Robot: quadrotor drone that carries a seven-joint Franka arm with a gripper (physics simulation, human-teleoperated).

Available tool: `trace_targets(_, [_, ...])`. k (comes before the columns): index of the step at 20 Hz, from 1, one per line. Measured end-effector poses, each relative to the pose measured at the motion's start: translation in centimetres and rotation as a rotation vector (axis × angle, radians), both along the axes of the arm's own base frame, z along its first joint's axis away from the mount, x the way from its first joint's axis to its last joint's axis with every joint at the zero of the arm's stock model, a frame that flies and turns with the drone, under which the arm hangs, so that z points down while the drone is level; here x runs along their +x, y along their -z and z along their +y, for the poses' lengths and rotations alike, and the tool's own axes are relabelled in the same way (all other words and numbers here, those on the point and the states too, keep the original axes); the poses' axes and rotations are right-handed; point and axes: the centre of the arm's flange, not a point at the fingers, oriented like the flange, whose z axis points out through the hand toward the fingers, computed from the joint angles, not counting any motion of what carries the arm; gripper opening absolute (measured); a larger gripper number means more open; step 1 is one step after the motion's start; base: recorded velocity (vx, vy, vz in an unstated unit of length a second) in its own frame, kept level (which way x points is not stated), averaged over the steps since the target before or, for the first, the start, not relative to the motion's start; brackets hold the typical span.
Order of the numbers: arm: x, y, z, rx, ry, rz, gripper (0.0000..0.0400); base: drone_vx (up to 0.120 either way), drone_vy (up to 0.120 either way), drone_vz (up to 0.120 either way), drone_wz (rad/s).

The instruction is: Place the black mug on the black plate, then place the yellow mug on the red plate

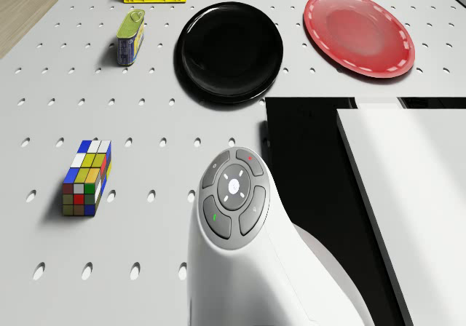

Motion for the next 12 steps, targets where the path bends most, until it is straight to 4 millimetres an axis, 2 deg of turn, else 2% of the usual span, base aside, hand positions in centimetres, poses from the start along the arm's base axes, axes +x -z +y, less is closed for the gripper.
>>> trace_targets(12, [0.02, 0.55, 0.13, 0.0, 0.0, 0.0, 0.04, 0.0, 0.0, 0.0, 0.0])
